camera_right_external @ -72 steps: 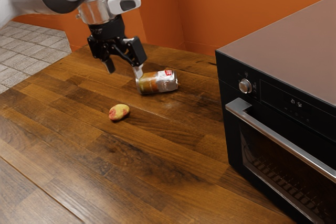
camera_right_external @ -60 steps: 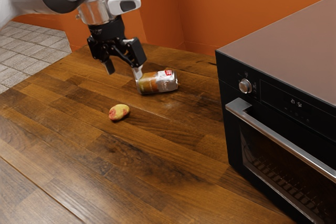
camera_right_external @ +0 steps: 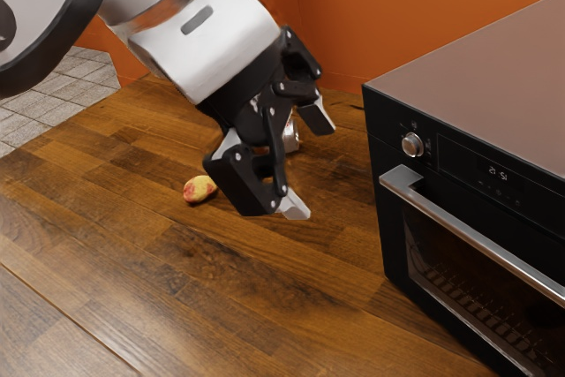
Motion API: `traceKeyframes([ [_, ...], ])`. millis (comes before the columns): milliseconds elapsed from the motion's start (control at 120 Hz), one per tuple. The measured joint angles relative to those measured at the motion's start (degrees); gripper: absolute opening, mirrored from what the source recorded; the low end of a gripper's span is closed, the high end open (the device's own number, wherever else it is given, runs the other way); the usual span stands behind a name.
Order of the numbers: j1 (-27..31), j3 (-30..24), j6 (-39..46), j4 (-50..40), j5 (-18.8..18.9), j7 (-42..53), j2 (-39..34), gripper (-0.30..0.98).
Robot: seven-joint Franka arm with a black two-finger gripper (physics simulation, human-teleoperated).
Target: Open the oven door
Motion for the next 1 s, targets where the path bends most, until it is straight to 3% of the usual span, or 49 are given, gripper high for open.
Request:
traceKeyframes([
  [83, -0.1, -0.3, 6.2, -6.5, -4.1, 9.5, -2.8, 0.69],
  [217, -0.2, -1.3, 9.2, -4.7, -6.9, 23.2, 0.2, 0.69],
  [450, -0.5, -3.9, 8.6, 1.4, -4.2, 40.1, 11.0, 0.69],
  [750, 0.0, -3.9, 7.5, -1.3, -2.0, 53.6, 11.8, 0.69],
  [1000, -0.4, -4.2, 10.8, -0.8, -2.1, 58.2, 15.1, 0.69],
])
